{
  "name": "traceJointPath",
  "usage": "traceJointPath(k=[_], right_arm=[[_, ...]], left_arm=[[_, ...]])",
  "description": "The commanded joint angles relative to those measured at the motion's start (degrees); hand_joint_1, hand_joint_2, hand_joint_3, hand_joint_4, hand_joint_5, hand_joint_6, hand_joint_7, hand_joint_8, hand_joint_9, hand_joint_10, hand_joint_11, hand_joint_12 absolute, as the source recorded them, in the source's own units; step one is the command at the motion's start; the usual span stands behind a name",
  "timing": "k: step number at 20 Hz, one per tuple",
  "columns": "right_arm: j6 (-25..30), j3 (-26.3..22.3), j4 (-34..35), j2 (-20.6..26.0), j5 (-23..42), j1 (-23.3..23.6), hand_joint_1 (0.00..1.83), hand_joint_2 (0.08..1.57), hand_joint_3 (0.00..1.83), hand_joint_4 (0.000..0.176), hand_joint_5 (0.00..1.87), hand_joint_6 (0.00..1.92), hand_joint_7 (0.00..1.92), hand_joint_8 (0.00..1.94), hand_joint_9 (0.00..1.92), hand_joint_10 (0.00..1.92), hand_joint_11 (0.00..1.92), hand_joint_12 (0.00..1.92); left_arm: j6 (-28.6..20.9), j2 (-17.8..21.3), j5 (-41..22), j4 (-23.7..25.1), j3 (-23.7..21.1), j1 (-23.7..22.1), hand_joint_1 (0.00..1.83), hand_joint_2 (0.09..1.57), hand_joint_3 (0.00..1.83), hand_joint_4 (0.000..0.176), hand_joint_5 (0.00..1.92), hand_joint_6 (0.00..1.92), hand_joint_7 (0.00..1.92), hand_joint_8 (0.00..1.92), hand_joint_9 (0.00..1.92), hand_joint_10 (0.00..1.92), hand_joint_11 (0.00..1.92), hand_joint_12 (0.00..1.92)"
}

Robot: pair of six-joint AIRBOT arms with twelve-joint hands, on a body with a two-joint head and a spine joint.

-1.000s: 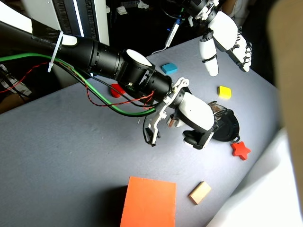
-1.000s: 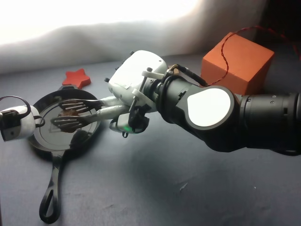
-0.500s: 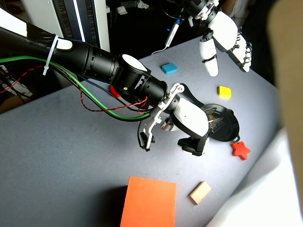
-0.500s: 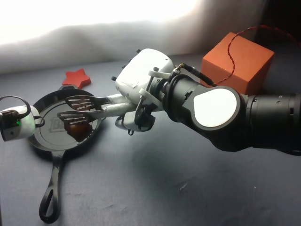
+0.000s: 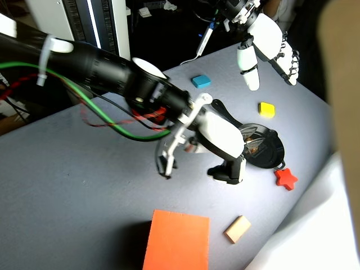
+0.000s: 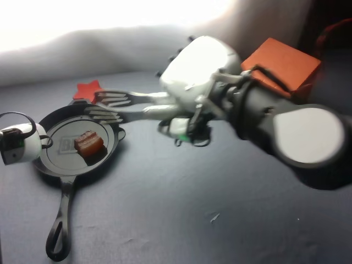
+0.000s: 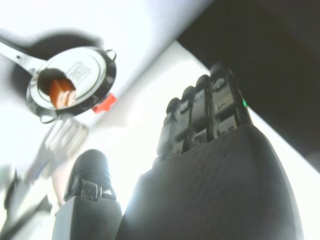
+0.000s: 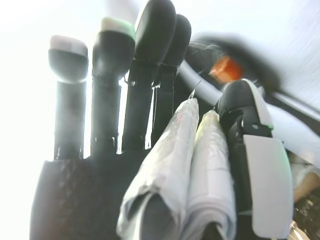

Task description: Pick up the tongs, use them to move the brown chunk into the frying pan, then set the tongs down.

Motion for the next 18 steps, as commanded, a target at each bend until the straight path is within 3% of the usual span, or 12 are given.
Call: traceJointPath(k=[1,3,8,13,16,18], right_arm=[[-0.06,-1.52,-3.76,1.45,-5.27,0.57,0.21,1.37,0.0,0.0,1.01,0.83,1.3,0.74,1.24,1.39,0.96,1.86],[0.25,-7.35,-3.76,7.03,-6.87,-0.37,0.2,1.37,0.0,0.0,1.0,0.85,1.29,0.77,1.23,1.41,0.94,1.87],[-1.28,-13.1,-4.17,12.69,-11.26,-4.77,0.22,1.38,0.0,0.0,0.97,0.9,1.27,0.81,1.24,1.42,0.97,1.89],[1.48,-10.54,-11.67,11.08,-13.29,-11.8,0.23,1.38,0.0,0.0,0.96,0.9,1.27,0.81,1.24,1.43,0.98,1.89],[3.04,-8.11,-13.58,9.37,-13.13,-13.48,0.25,1.37,0.0,0.0,1.0,0.78,1.25,0.77,1.21,1.36,0.95,1.83],[3.84,-6.46,-15.97,8.14,-13.08,-14.19,0.24,1.36,0.0,0.0,1.0,0.75,1.23,0.65,1.14,1.21,0.9,1.75]], left_arm=[[0.25,0.26,-2.69,5.52,-0.01,-0.16,0.0,1.24,0.0,0.0,0.0,0.0,0.0,0.0,0.0,0.0,0.0,0.0],[0.25,0.32,0.77,8.37,0.4,0.64,0.0,1.25,0.0,0.0,0.0,0.0,0.0,0.0,0.0,0.0,0.0,0.0],[0.23,0.59,12.62,12.07,1.88,1.8,0.0,1.25,0.0,0.0,0.0,0.0,0.0,0.0,0.0,0.0,0.0,0.0],[0.81,0.94,23.08,13.67,3.18,2.02,0.0,1.26,0.0,0.0,0.0,0.0,0.0,0.0,0.0,0.0,0.0,0.0],[4.29,1.0,34.05,13.68,5.08,1.91,0.0,1.24,0.0,0.0,0.0,0.0,0.0,0.0,0.0,0.0,0.02,0.01],[7.82,0.96,47.37,13.68,7.48,1.23,0.0,1.25,0.0,0.0,0.0,0.0,0.0,0.0,0.0,0.0,0.0,0.0]])
